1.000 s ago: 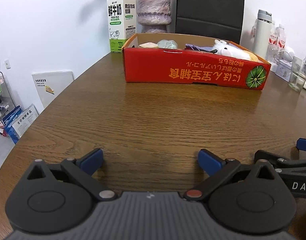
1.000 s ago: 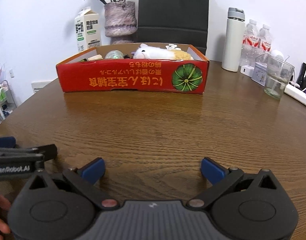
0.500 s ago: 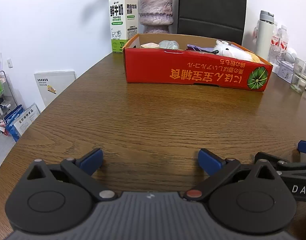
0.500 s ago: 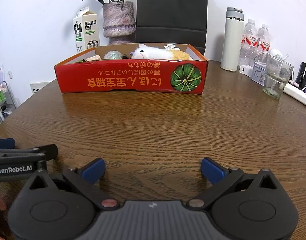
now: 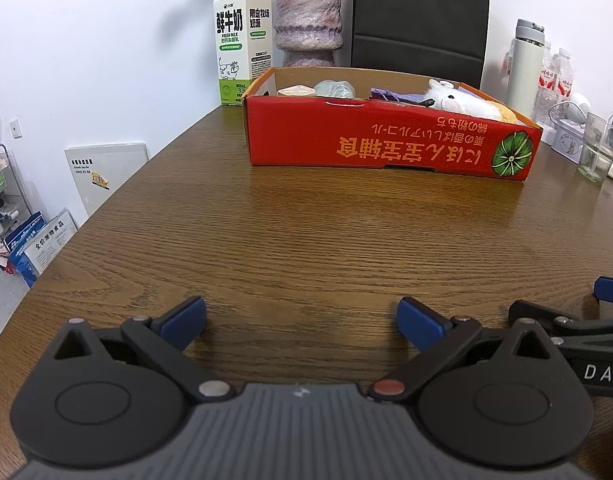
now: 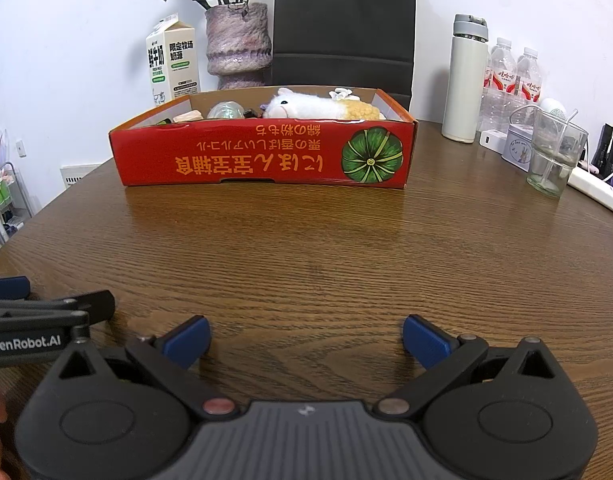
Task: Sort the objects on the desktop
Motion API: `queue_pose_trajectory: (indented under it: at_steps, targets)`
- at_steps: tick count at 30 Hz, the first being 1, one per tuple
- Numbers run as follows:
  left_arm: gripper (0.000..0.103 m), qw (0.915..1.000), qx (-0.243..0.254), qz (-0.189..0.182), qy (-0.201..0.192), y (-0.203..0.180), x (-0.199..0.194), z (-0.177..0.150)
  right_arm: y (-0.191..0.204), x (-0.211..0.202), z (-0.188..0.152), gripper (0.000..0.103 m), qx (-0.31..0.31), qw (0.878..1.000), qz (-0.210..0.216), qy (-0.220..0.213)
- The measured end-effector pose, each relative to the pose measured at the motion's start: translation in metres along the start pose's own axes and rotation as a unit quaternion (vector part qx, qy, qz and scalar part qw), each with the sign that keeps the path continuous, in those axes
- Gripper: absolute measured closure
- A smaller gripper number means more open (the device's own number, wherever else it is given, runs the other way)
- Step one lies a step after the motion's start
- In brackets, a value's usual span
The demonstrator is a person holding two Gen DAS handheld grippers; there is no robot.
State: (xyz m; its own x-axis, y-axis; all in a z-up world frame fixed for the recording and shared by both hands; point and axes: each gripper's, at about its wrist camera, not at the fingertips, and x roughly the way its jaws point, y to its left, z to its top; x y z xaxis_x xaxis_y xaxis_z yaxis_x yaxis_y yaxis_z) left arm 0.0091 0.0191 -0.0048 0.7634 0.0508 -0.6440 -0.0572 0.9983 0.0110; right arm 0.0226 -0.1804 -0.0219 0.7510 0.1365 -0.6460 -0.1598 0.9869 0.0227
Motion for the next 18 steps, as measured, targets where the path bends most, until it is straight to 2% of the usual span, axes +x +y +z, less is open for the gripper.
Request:
queue_pose_trajectory:
  at_steps: [18]
  targets:
    - [0.0, 0.9999, 0.008, -0.009, 0.0, -0.0027, -0.0036, -0.0029, 0.0003, -0.0002, 0.0001, 0.0, -0.001, 1.0, 0.001, 0.0]
